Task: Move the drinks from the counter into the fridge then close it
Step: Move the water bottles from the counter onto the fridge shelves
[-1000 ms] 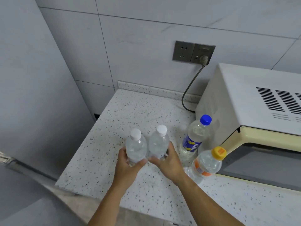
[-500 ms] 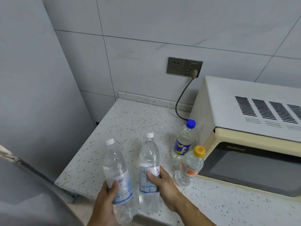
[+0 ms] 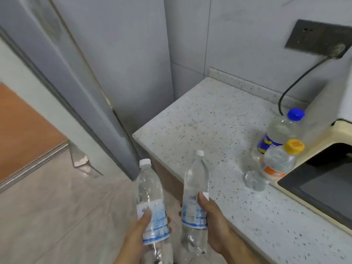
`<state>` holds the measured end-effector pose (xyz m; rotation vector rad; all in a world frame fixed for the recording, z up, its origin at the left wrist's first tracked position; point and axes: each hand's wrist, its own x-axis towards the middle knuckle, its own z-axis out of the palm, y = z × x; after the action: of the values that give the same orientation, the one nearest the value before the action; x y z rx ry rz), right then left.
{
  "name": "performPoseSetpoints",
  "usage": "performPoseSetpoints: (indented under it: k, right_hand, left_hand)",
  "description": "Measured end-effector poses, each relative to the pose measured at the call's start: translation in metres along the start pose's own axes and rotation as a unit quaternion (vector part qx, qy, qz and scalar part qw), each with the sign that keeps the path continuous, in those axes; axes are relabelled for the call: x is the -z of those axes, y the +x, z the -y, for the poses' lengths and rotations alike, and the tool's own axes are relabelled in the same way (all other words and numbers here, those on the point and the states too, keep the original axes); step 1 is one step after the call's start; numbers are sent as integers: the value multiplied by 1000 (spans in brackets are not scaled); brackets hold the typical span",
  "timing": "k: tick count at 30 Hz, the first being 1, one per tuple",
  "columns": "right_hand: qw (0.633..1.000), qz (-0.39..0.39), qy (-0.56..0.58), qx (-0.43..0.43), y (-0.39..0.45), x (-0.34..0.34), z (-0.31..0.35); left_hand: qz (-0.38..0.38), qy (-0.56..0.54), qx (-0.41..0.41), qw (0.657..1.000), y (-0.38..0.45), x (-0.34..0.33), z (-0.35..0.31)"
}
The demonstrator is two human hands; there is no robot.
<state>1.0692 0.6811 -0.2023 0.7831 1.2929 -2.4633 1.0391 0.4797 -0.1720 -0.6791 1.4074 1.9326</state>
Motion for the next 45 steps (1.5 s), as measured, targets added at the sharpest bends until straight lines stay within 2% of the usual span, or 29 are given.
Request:
performPoseSetpoints:
  k: [7, 13, 18, 25, 34, 45]
  right_hand:
    - [989, 90, -96, -60, -1, -77, -49]
    - [966, 142, -198, -90, 12, -161, -92]
    - [936, 193, -277, -101, 27, -249, -128]
    - [913, 234, -320, -100, 56, -361, -173]
    - [916, 244, -294, -121, 136, -458, -188]
    - [921, 248, -281, -108, 287, -597, -160]
  left_hand:
    - [-93, -41, -95, 990, -51, 86, 8]
    - [-156, -152, -115, 969, -79, 165, 0]
    - [-204, -169, -143, 954, -95, 243, -20]
    - [-239, -211, -178, 931, -104, 342, -62]
    - [-248, -196, -179, 932, -53, 419, -137]
    - [-278, -163, -180, 929, 45, 493, -290]
